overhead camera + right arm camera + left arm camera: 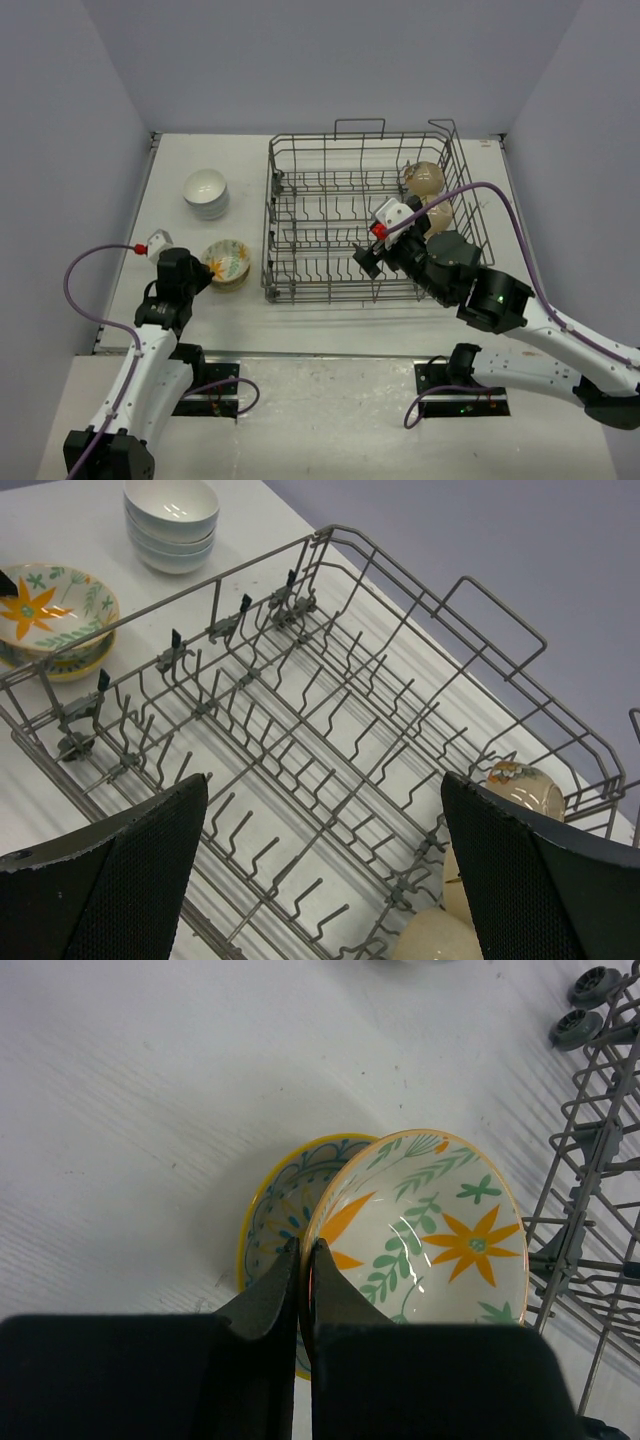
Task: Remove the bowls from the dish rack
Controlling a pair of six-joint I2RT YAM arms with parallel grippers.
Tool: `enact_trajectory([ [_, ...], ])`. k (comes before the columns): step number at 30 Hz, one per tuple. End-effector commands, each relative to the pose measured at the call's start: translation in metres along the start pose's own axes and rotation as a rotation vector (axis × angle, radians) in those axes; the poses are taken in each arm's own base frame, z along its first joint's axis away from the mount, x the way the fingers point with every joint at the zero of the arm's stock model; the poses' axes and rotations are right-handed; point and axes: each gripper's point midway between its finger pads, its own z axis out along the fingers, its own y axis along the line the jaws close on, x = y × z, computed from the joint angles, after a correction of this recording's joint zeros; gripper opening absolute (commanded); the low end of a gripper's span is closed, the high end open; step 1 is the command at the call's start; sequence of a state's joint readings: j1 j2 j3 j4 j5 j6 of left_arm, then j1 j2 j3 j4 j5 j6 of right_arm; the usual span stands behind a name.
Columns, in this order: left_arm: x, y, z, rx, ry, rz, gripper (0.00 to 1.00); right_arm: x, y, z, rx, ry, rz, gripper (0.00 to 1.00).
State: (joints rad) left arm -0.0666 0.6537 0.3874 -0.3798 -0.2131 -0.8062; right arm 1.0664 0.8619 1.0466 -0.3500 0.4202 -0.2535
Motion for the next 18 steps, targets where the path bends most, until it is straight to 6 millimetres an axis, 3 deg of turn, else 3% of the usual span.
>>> enact_trajectory([
  [1,-0.03,-0.022,-0.001,0.094,-0.127,-0.075,0.0,-0.017,-0.001,-0.003,-0.011,-0.066,0.036,0.99],
  [12,-0.021,-0.011,0.005,0.062,-0.12,-0.068,0.0,-0.02,0.001,-0.003,-0.027,-0.077,0.032,0.99],
  [18,-0.013,-0.008,0.01,0.057,-0.102,-0.055,0.05,-0.019,0.003,-0.002,-0.034,-0.076,0.03,0.99],
])
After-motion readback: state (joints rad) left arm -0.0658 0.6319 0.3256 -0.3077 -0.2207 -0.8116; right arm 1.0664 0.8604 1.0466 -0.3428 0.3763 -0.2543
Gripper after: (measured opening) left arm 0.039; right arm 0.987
